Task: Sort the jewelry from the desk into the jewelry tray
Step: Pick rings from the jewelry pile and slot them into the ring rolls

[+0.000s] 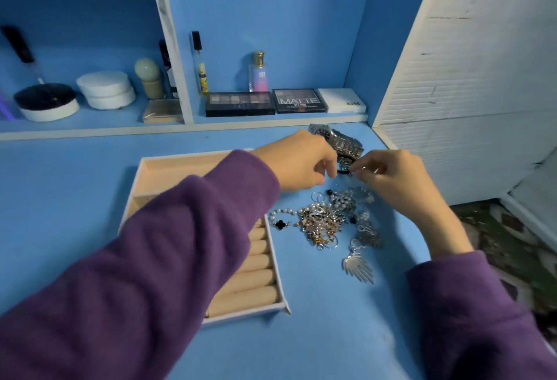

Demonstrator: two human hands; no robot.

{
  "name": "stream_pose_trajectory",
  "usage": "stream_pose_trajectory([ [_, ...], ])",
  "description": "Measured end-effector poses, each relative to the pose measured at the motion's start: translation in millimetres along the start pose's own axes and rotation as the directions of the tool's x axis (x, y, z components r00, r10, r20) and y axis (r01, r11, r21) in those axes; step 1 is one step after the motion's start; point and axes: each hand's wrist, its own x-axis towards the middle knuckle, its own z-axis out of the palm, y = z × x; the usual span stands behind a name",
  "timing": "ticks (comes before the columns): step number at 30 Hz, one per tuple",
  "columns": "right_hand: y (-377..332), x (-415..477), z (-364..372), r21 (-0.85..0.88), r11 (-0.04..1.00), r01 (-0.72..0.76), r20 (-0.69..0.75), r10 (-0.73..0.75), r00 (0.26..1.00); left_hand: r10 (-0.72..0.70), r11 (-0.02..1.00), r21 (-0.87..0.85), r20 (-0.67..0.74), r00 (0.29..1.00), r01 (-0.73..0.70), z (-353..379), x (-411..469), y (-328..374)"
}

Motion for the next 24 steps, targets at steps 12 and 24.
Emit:
stream_pose_trajectory([
  [12,-3.6,0.5,2.3,-0.011,1.000,-0.013,-0.034,0.013,0.999,-0.055,0.998,0.013,0.110,0.992,0.054,20.0,41.8,1.8],
  [24,-17.7,-7.1,7.7,0.063,0.987,0.148,0.068,-0.153,0.986,-0.143,0.985,0.102,0.063,0.988,0.136,9.3,18.9,-15.3],
])
